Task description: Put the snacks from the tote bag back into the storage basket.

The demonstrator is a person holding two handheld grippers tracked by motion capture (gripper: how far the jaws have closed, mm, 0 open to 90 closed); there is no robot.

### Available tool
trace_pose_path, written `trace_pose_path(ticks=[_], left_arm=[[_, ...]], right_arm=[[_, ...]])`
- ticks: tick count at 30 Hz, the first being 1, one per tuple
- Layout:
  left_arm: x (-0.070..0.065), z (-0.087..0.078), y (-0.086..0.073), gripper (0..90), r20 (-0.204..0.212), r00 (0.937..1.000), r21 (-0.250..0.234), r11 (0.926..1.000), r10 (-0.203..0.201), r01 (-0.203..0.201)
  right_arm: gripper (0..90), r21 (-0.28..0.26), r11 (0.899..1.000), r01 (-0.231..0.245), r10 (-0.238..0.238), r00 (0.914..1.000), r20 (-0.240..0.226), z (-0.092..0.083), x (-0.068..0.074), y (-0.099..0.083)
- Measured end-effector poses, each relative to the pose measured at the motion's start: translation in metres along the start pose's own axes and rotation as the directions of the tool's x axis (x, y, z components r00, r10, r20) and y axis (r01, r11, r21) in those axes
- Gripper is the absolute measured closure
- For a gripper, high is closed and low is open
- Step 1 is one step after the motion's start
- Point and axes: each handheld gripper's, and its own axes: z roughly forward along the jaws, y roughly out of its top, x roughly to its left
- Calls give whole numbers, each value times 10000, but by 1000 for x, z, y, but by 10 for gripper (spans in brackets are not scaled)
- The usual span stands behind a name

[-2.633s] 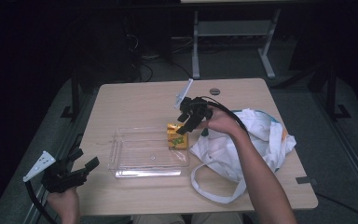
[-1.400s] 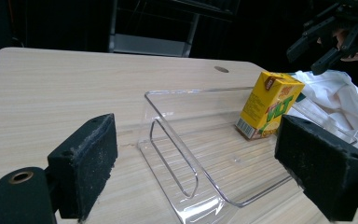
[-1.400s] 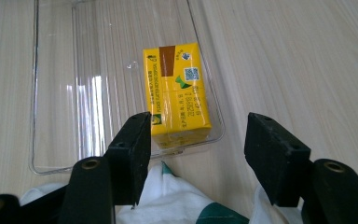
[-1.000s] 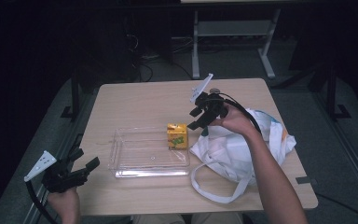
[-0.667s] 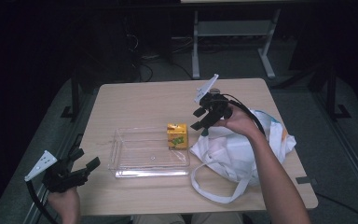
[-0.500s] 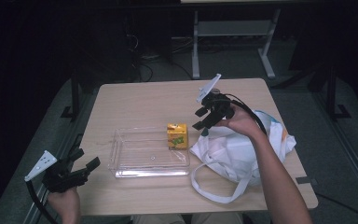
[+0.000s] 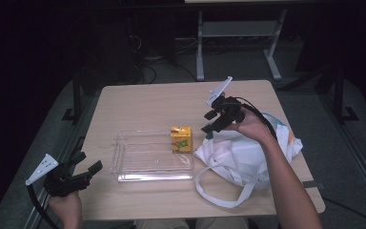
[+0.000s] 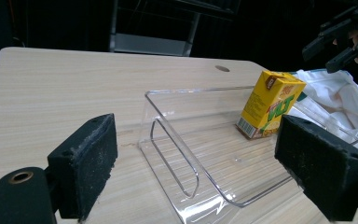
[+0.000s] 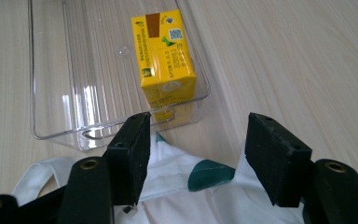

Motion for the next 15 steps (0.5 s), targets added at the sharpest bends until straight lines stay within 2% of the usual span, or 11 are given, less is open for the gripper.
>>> trace_pose_path(ticks=[6,15], left_arm=[[0,1,0,124,-8,10000,3,10000,-7,7],[-1,1,0,124,6,10000,5,10000,12,-12]], right_arm=[[394,50,9997,-249,249,9997,21,-3,0,-7],[393,72,9997,-238,237,9997,104,-9,3,-9]])
